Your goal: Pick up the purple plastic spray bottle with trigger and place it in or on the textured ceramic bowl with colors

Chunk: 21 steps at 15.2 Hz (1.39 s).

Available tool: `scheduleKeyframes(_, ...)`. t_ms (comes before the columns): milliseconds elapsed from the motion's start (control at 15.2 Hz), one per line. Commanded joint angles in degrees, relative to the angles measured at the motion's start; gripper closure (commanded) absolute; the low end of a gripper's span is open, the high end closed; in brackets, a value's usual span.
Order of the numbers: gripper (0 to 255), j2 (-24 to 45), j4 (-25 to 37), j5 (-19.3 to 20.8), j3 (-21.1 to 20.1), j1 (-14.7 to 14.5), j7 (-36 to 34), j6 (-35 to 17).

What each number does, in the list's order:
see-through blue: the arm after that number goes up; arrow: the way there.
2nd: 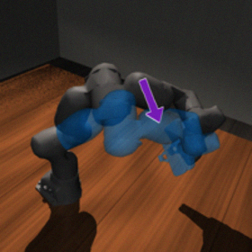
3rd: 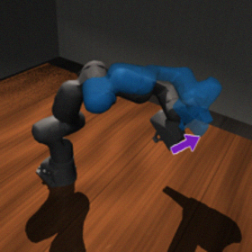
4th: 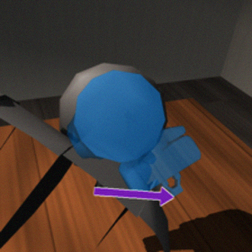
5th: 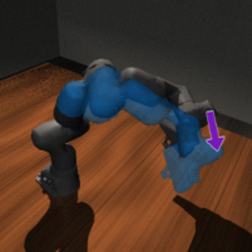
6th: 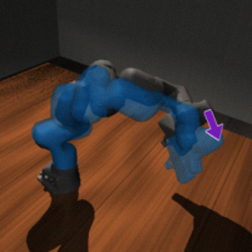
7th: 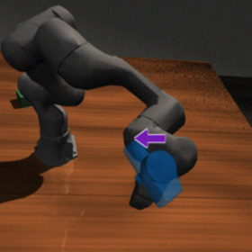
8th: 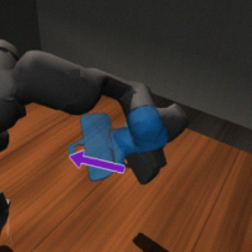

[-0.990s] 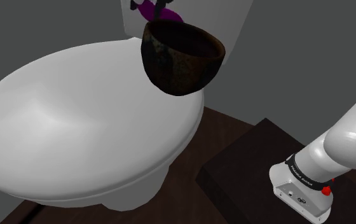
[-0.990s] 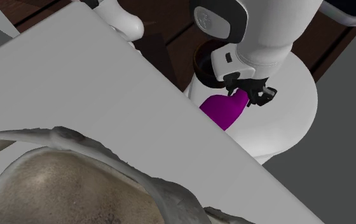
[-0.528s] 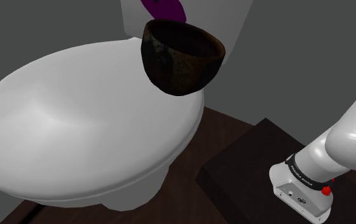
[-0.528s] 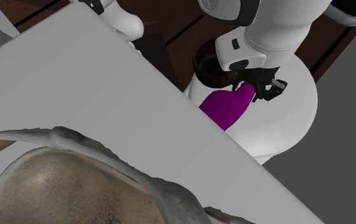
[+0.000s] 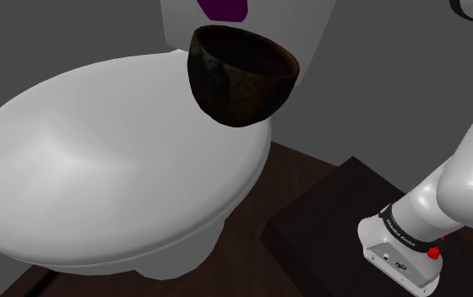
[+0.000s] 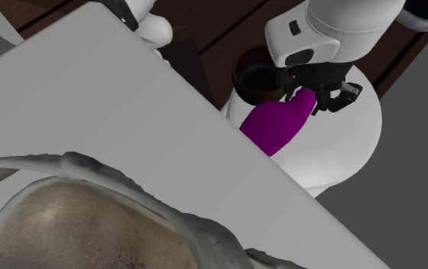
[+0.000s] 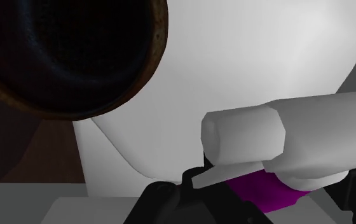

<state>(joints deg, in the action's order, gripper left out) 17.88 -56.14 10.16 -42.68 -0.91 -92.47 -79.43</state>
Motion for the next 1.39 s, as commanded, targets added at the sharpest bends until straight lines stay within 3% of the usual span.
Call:
scheduleKeyframes(0, 255, 2.6, 5.5, 2.2, 0.1, -2.6, -0.7, 3.3)
scheduleKeyframes(198, 255, 7.2, 15.7, 6.1, 0.9, -7.9, -1.1, 8.9)
scheduleKeyframes(330, 255, -0.6, 3.7, 0.5, -0.9, -1.8, -1.9, 4.2)
scheduleKeyframes(594, 255, -12.2, -9.9, -8.2, -2.0, 4.3, -2.0, -0.2)
scheduleKeyframes(990, 255, -26.8, -22.1, -18.9, -0.3, 6.1, -1.5, -1.9)
scheduleKeyframes(1320, 255, -30.3, -29.3, -21.2, 1.4, 6.1, 0.5, -6.2)
